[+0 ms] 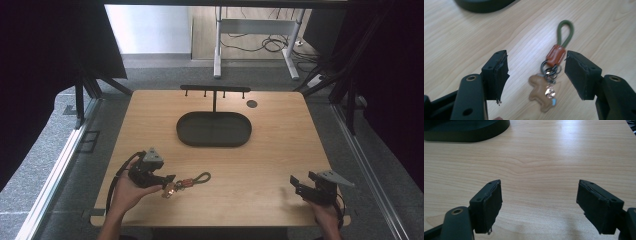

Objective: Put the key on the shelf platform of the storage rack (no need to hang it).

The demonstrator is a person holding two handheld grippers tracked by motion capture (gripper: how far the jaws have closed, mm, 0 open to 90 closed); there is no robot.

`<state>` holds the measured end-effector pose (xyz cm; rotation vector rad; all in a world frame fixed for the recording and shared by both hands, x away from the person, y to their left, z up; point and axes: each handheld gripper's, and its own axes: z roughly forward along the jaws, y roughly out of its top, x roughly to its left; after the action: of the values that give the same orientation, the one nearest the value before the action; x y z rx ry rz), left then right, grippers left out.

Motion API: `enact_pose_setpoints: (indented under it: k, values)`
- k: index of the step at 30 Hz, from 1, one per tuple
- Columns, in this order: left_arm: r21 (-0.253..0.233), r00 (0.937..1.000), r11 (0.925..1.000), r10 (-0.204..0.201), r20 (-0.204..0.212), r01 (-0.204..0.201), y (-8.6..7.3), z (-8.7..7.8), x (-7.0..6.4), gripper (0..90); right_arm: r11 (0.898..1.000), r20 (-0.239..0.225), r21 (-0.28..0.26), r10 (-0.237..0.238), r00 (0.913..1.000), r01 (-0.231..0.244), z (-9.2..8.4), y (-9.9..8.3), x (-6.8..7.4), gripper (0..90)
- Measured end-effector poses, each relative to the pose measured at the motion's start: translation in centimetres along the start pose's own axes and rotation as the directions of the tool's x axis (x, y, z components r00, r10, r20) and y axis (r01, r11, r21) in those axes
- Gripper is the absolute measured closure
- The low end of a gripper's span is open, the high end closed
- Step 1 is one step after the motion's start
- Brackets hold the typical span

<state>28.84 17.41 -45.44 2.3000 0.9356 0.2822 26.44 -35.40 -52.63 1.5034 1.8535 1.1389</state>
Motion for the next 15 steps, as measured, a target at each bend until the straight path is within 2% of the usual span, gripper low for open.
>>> enact_pose_setpoints:
  k: [1,3,4,6,8,15]
  values:
    - [-0.008,0.9993,0.9999,0.01,0.037,-0.01,0.5,0.0,-0.1,37.5,1.0,-0.001,-0.001,-0.005,1.0,0.005,0.0,-0.1,0.2,21.2]
    - [-0.005,0.999,0.9997,0.024,0.037,-0.024,0.7,0.1,-0.2,38.5,1.0,-0.002,0.004,-0.008,1.0,0.008,0.0,-0.1,0.3,21.3]
    - [0.016,0.9988,0.999,0.042,0.027,-0.043,1.2,0.3,-0.3,38.8,1.0,-0.005,0.007,-0.015,0.9999,0.015,0.1,-0.1,0.4,21.3]
    - [0.026,0.9983,0.9983,0.052,0.025,-0.053,1.5,0.4,-0.4,39.3,1.0,-0.007,0.012,-0.022,0.9997,0.022,0.1,-0.2,0.5,21.4]
    - [0.047,0.9966,0.9961,0.073,0.039,-0.075,2.0,0.7,-0.5,39.2,1.0,-0.009,0.012,-0.022,0.9997,0.022,0.1,-0.2,0.5,21.4]
    - [0.066,0.995,0.9942,0.081,0.059,-0.085,2.4,0.9,-0.6,39.1,0.999,-0.014,0.022,-0.03,0.9995,0.03,0.3,-0.3,0.6,21.8]
